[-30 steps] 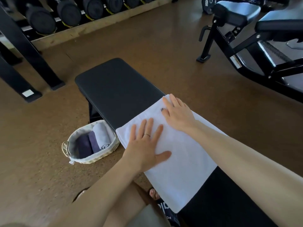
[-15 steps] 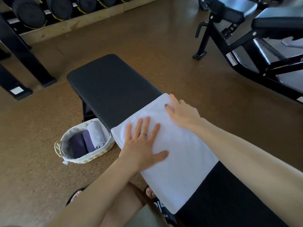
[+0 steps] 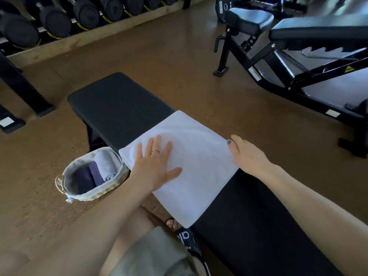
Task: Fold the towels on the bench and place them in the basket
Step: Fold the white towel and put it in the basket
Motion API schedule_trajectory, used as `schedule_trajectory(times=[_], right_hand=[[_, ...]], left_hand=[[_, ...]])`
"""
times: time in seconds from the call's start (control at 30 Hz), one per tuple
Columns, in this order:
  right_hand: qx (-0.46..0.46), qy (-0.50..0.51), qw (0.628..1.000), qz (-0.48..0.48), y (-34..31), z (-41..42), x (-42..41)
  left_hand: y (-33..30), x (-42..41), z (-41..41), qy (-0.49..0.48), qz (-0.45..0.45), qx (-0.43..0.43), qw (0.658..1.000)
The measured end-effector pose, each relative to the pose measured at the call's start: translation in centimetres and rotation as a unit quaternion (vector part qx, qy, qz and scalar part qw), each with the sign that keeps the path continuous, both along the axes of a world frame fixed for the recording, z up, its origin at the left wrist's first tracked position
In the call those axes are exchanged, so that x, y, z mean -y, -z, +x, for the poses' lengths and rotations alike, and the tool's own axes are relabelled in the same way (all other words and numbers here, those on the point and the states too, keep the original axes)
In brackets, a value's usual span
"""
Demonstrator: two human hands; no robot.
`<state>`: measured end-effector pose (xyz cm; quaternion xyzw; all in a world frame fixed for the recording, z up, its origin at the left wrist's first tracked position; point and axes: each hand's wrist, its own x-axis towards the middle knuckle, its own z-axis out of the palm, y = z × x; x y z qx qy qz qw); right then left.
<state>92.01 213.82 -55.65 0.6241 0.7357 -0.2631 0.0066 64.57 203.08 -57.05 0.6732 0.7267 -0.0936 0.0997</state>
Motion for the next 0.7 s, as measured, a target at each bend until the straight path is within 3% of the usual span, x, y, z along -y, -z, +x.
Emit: schedule_trajectory(times=[0.13, 0.27, 0.5, 0.6, 0.7], right_hand=[[0.000, 0.007, 0.995, -0.097, -0.1, 1.2, 0.8], [-0.053, 0.075, 0.995, -0.047, 0.3, 2.6, -0.4], [-0.116, 0.123, 0.986, -0.002, 0.1, 2.8, -1.2], [-0.085, 0.106, 0.991, -0.018, -0.2, 2.8, -1.0], [0.008, 0.051, 0.995, 0.082, -0.7, 1.9, 0.2]], left_hand=[[-2.2, 3.3, 4.5, 0.080, 0.007, 0.019, 0.997], [-2.4, 9.0, 9.1, 0.214, 0.013, -0.027, 0.976], [-1.6, 11.0, 10.1, 0.197, 0.016, -0.040, 0.979], [-3.2, 10.8, 8.9, 0.126, 0.013, 0.037, 0.991], [-4.3, 8.0, 4.1, -0.090, 0.056, 0.178, 0.978]])
